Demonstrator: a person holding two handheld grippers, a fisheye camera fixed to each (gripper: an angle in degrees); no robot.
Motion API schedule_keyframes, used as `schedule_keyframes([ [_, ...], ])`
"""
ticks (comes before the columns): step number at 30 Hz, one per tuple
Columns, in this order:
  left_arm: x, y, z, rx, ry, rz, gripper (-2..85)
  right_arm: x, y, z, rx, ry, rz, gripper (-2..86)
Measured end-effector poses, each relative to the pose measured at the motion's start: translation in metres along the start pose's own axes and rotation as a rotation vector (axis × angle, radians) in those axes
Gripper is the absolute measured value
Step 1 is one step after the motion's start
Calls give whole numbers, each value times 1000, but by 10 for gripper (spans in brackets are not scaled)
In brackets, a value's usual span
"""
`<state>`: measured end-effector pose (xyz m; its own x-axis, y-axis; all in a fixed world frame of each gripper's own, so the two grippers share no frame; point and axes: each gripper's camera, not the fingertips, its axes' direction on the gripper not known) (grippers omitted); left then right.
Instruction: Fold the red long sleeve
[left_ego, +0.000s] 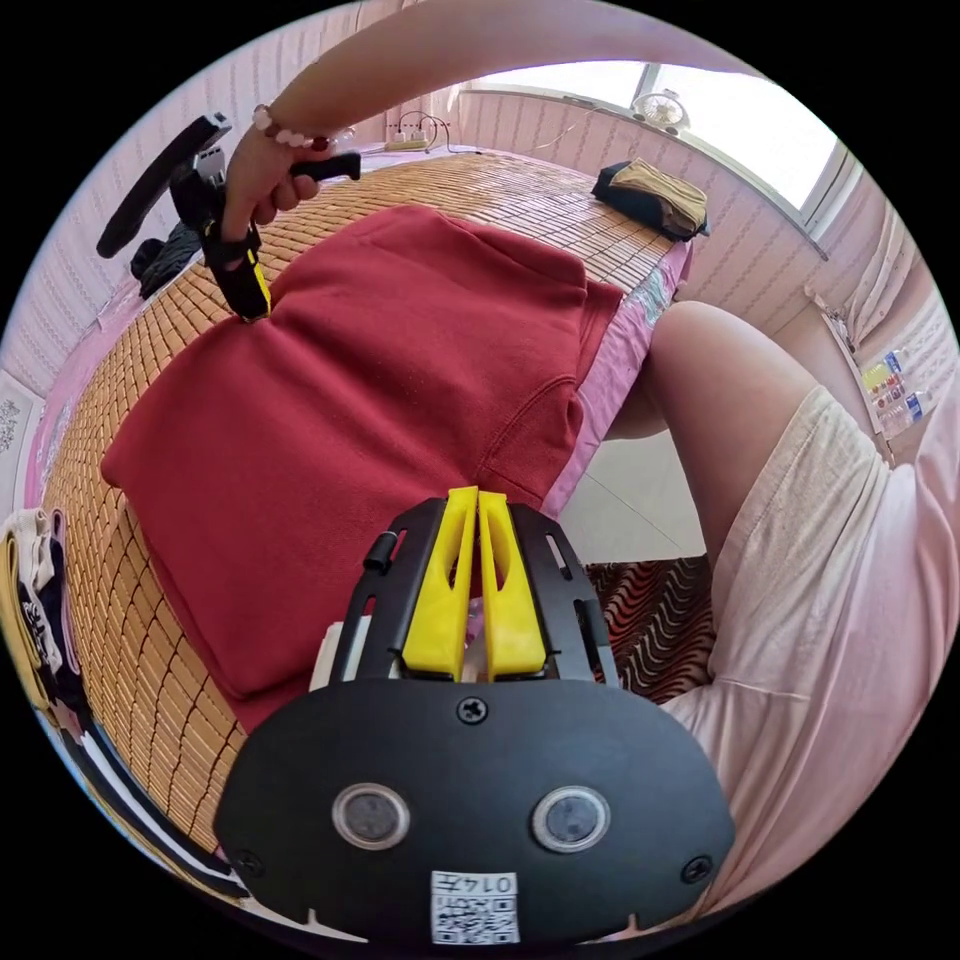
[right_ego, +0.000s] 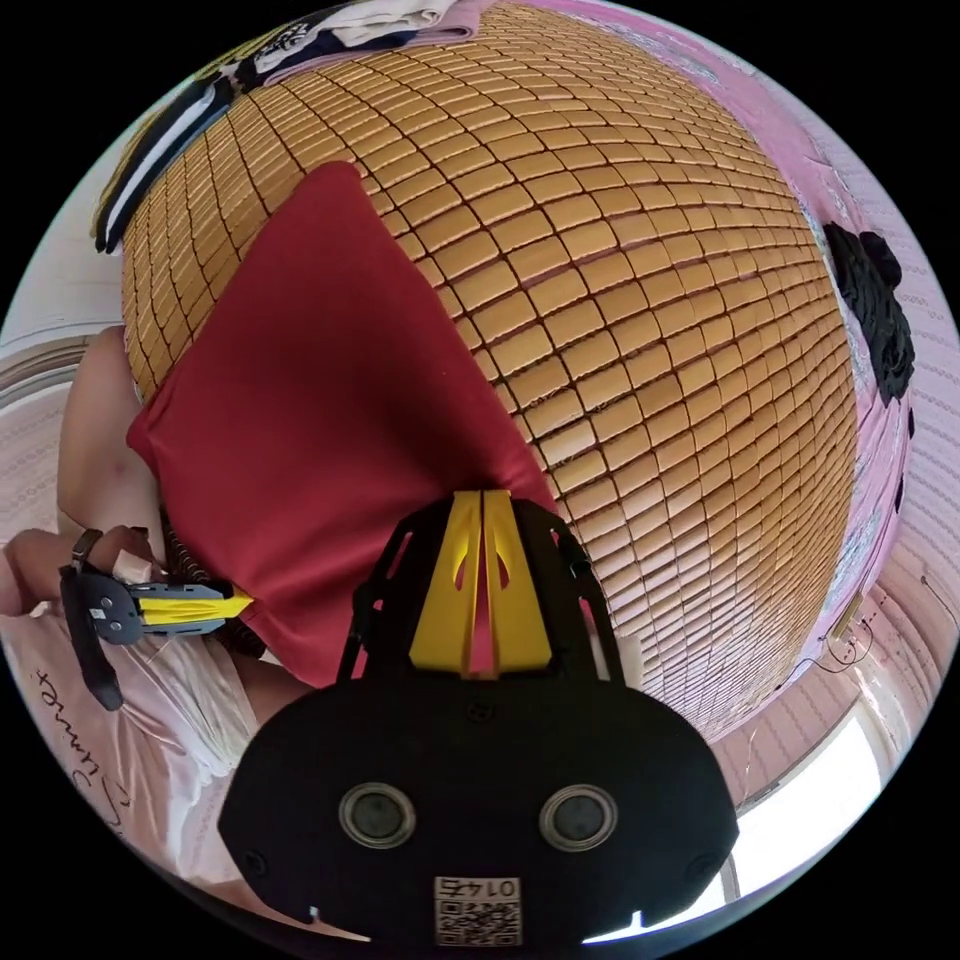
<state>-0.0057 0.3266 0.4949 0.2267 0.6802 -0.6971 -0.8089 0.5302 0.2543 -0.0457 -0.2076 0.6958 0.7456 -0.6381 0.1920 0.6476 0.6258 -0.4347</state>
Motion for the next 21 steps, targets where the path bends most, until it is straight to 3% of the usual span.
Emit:
schedule_keyframes([
  [5,-3,19,-23,103,53,42,-5,47,174,-38,491,-289,258,-2],
  [7,-6,27,-32,172,76,27,3,53,250,-23,565,-339,384,8],
  [9,-12,32,-41,268,91,-20,77,54,318,3,553,-356,526,35],
  [14,-5,17,-42,345,103,45,118,37,454,78,351,-404,801,127],
  [18,18,-9,-34,359,166,207,157,41,498,93,364,-454,831,89],
  [21,39,-31,-23,293,230,320,183,48,540,82,506,-549,854,42],
])
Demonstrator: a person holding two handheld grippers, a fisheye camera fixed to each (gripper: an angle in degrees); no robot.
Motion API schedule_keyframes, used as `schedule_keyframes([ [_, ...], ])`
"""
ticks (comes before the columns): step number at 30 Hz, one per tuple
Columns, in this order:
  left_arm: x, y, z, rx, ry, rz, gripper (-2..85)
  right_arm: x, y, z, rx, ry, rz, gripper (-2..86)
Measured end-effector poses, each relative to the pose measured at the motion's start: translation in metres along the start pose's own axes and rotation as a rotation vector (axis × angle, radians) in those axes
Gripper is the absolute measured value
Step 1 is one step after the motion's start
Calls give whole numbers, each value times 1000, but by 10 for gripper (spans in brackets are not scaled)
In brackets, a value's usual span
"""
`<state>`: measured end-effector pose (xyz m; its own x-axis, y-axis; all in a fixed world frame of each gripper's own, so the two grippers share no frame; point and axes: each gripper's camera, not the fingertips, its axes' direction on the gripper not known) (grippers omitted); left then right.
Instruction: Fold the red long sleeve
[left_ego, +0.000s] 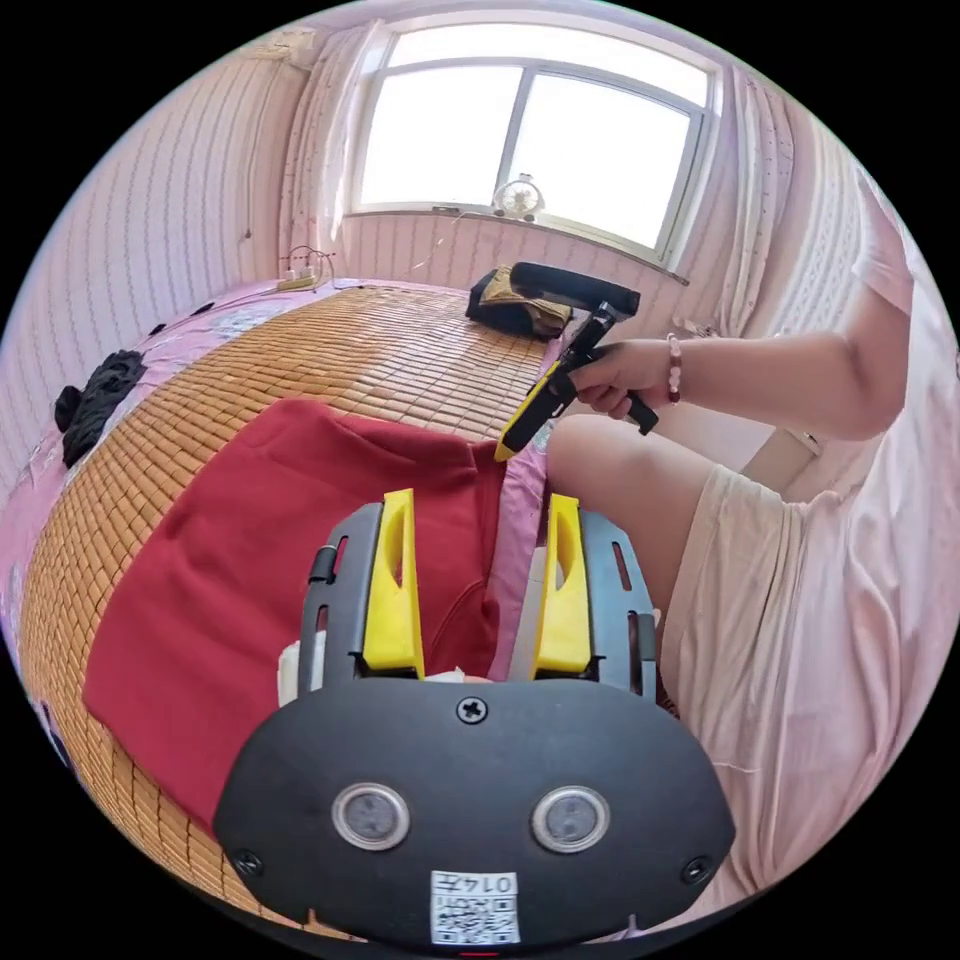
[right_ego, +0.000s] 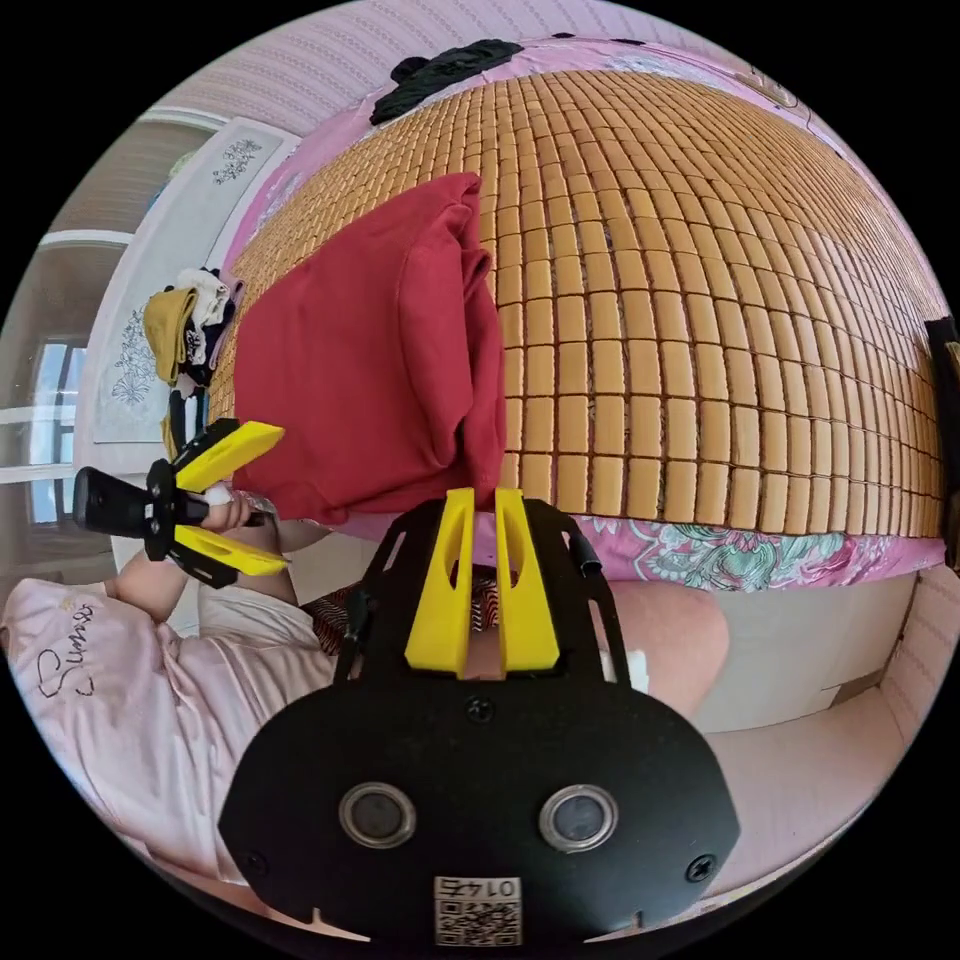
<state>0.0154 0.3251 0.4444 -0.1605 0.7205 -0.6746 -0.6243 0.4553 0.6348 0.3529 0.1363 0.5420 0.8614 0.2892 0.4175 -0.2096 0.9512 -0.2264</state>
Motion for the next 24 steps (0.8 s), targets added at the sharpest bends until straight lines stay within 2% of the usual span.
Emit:
schedule_keyframes([
  [5,14,-33,14,-69,-118,-17,195,2,37,-76,167,-253,-117,28],
  [7,16,-38,16,-103,-208,-85,156,-1,51,-92,213,-325,-166,29],
  [8,21,-37,13,-115,-269,-108,109,-2,60,-101,235,-336,-187,31],
  [10,33,-34,2,-112,-309,-83,62,1,75,-114,290,-337,-214,37],
  [13,50,-23,-15,-159,-329,-53,55,44,98,-125,431,-440,-57,78],
  [17,65,1,-51,-119,-288,-108,53,103,96,-98,326,-470,179,177],
  [19,69,12,-66,-109,-267,-143,54,118,91,-80,295,-581,248,186],
  [22,76,27,-85,-124,-249,-173,54,146,95,-62,360,-826,408,175],
  [24,81,36,-93,-140,-242,-172,54,157,102,-61,414,-872,467,152],
])
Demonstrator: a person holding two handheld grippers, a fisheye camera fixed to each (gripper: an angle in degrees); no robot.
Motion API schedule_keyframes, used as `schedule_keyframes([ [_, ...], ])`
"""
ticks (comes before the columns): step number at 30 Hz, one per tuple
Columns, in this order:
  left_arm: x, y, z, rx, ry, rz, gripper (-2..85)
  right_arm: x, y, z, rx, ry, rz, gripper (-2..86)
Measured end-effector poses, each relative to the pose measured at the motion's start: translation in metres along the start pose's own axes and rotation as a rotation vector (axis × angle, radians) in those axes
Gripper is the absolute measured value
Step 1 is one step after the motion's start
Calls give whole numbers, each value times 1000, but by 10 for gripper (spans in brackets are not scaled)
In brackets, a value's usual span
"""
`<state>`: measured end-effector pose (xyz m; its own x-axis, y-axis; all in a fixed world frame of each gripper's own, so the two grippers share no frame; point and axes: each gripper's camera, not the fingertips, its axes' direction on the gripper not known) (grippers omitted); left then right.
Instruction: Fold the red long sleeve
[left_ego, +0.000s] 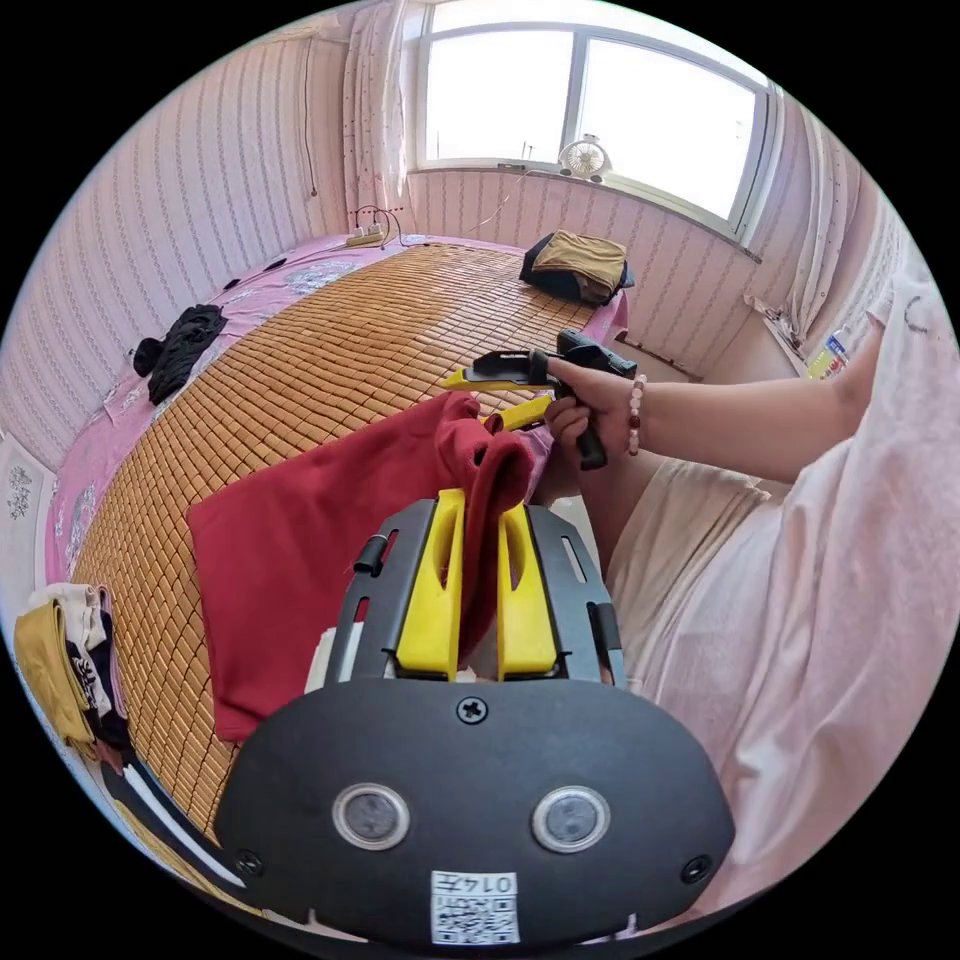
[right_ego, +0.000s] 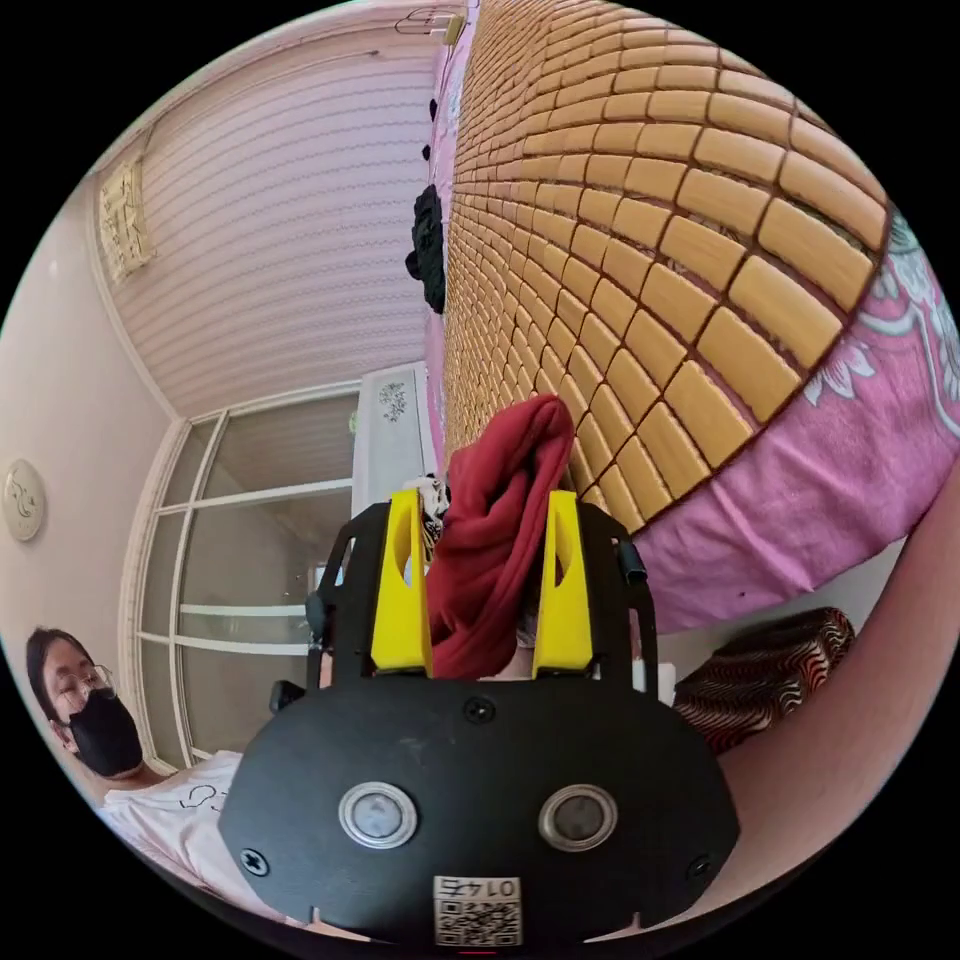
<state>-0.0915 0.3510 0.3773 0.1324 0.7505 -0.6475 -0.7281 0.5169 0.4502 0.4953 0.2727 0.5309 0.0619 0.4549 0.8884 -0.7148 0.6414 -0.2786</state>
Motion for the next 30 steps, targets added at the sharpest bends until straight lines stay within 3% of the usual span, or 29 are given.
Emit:
schedule_keyframes([
  [2,1,5,-4,4,3,1,54,3,1,-8,-18,-38,-18,89],
  [9,8,-7,-25,203,119,2,51,-62,11,-79,85,-121,-225,59],
  [13,2,-13,-20,274,224,-69,50,-141,25,-95,102,87,-447,62],
  [19,-31,12,-24,252,130,-307,51,-214,30,34,-150,271,-660,80],
  [26,-99,55,-15,-20,-9,-709,57,-211,39,225,-337,654,-714,73],
  [30,-111,60,-35,6,-67,-731,43,-237,60,231,-320,573,-796,68],
])
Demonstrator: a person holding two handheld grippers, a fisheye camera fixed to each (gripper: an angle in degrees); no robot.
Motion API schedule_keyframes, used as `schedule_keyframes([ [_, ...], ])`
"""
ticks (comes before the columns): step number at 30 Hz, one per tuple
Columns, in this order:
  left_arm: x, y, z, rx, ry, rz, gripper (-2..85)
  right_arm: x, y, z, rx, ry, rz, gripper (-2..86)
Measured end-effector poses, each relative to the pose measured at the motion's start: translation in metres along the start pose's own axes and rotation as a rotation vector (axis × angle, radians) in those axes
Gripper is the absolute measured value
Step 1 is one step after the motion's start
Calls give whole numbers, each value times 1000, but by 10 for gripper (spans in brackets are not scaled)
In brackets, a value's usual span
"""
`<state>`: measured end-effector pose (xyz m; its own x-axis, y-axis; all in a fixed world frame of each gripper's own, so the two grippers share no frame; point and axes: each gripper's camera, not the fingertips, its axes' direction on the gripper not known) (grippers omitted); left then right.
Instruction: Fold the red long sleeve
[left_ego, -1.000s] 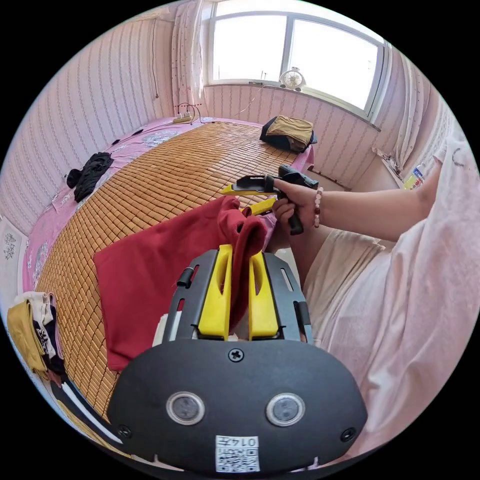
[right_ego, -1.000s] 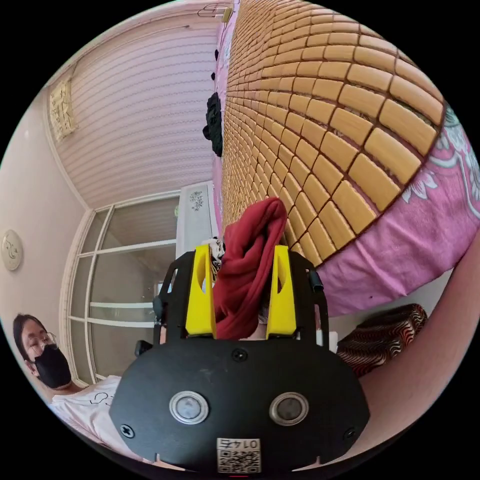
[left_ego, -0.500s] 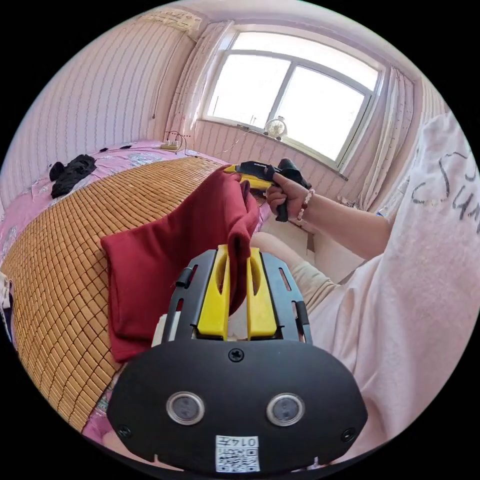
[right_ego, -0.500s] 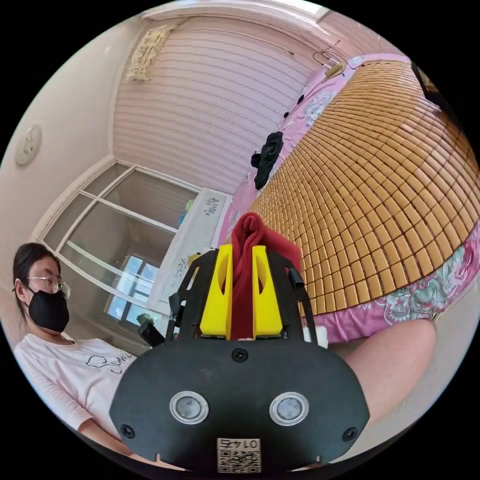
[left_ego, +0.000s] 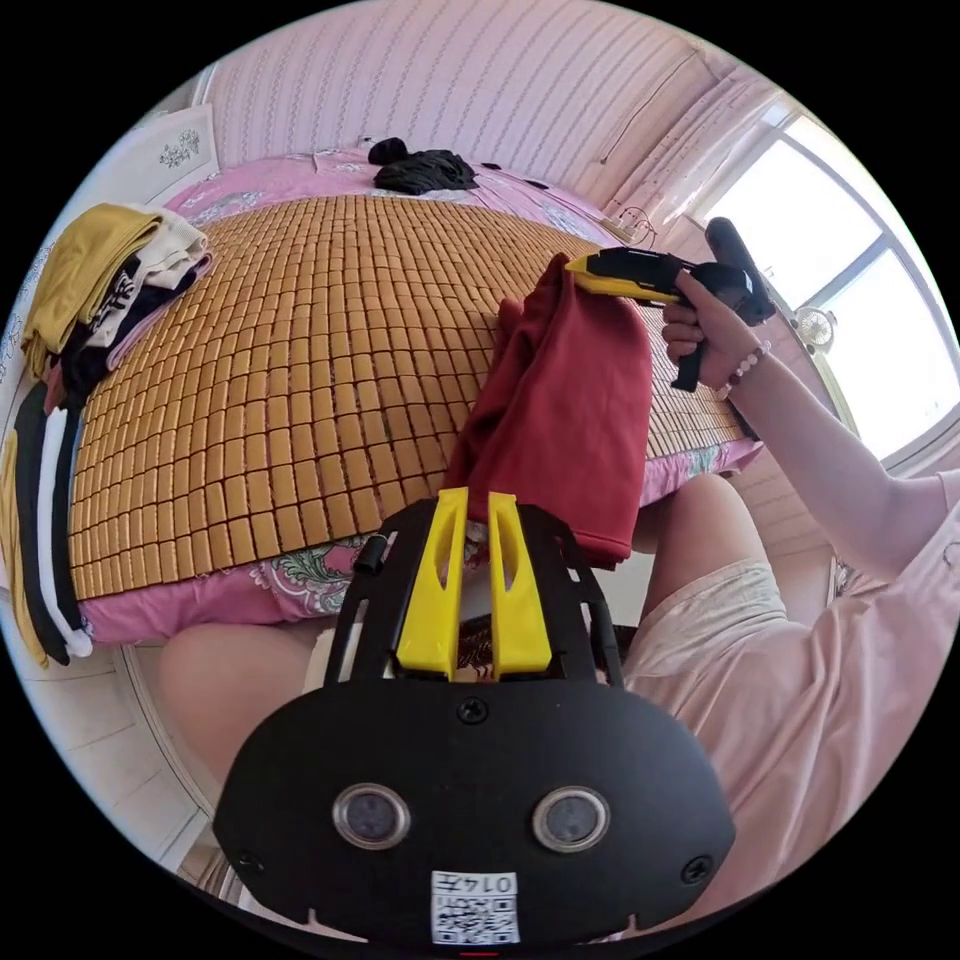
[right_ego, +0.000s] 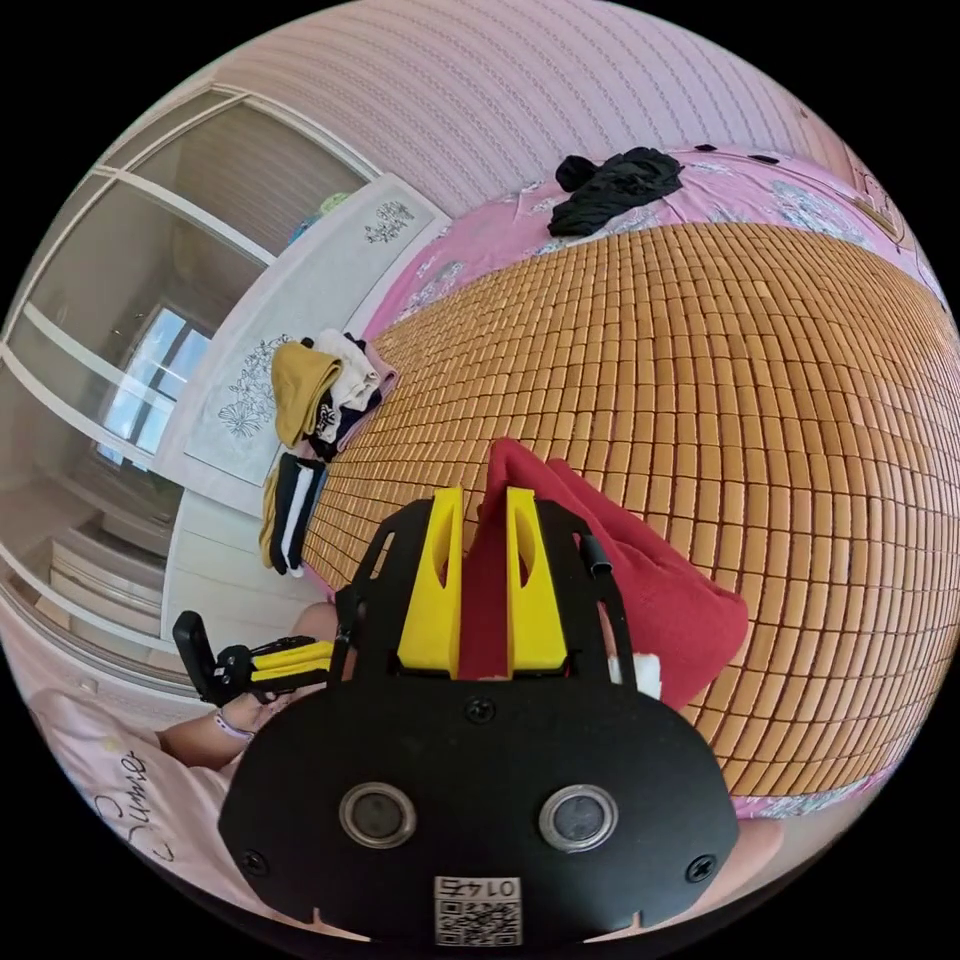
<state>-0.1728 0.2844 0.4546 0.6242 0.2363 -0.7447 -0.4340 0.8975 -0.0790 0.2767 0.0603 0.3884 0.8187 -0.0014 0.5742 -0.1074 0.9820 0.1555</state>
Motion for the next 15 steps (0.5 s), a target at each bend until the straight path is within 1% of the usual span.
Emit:
schedule_keyframes([
  [2,4,-5,-5,22,10,36,41,-21,4,0,-5,73,-123,56],
  [4,14,-10,-5,51,25,87,40,-27,2,14,-61,133,-153,34],
  [5,21,-15,0,60,27,115,40,-27,-5,29,-118,142,-145,27],
  [7,28,-25,14,47,21,132,44,-30,-18,50,-159,149,-125,19],
  [10,34,-45,44,-53,10,151,52,-40,-40,91,-260,238,-155,11],
  [11,33,-50,55,-95,-28,147,46,-41,-44,108,-303,271,-174,9],
  [13,30,-53,65,-106,-26,145,36,-39,-50,124,-320,265,-160,7],
  [15,22,-53,68,-91,19,116,24,-31,-58,129,-324,204,-80,5],
])
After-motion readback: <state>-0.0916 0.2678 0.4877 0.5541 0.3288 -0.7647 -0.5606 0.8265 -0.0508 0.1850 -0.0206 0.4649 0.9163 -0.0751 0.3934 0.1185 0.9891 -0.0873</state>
